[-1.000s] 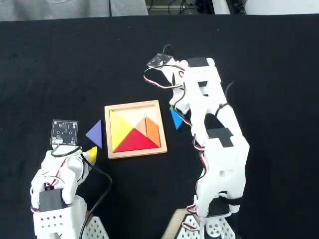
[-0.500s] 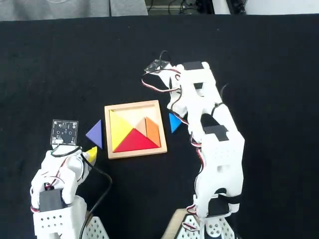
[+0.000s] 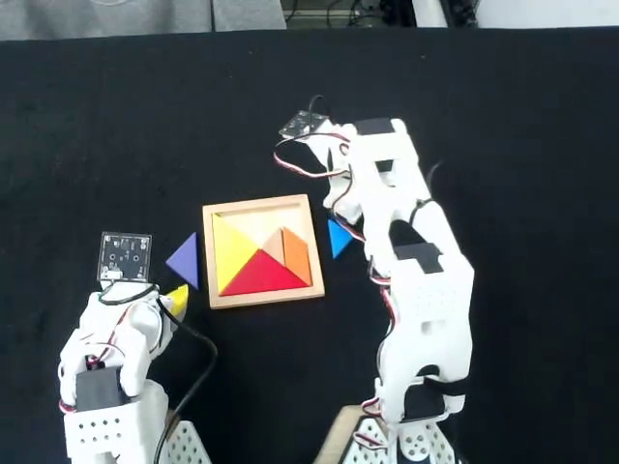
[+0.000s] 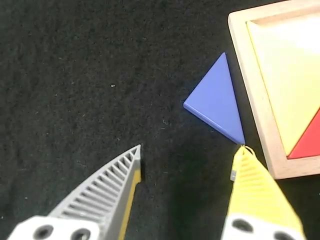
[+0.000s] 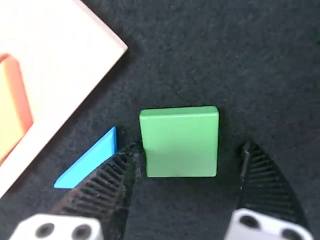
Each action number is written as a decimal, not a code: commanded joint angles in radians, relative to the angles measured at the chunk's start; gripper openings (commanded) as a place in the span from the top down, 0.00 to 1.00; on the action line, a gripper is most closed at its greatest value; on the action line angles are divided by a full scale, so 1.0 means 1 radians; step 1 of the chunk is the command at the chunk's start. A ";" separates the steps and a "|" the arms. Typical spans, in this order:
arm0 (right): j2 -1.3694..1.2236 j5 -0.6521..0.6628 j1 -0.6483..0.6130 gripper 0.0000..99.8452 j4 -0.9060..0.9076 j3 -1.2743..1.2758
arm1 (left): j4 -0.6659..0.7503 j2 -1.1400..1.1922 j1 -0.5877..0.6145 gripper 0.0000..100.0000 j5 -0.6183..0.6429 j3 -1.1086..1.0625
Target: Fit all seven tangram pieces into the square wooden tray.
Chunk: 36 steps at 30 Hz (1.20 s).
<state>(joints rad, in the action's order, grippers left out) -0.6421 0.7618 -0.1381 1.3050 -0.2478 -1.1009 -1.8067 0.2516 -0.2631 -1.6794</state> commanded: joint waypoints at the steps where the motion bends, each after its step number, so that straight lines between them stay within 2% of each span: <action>1: 0.002 0.011 -0.031 0.69 -0.015 -0.053 | 0.015 -0.006 0.005 0.71 0.003 -0.021; 7: 0.002 0.011 -0.038 0.72 -0.015 -0.053 | 0.015 -0.006 0.005 0.71 0.003 -0.021; 13: 0.002 0.009 -0.038 0.93 -0.017 -0.053 | 0.015 -0.006 0.005 0.71 0.003 -0.021; 16: 0.002 0.009 -0.038 0.98 -0.015 -0.053 | 0.015 -0.006 0.005 0.71 0.003 -0.021; 27: 0.015 0.003 -0.035 0.98 0.002 -0.070 | 0.015 -0.006 0.005 0.71 0.003 -0.021; 36: 0.058 0.002 -0.037 0.98 0.273 -0.314 | 0.015 -0.006 0.007 0.71 0.003 -0.021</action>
<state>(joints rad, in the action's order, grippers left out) -0.6513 0.7618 -0.1580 1.4615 -0.4058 -1.1009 -1.8067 0.2516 -0.2647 -1.6794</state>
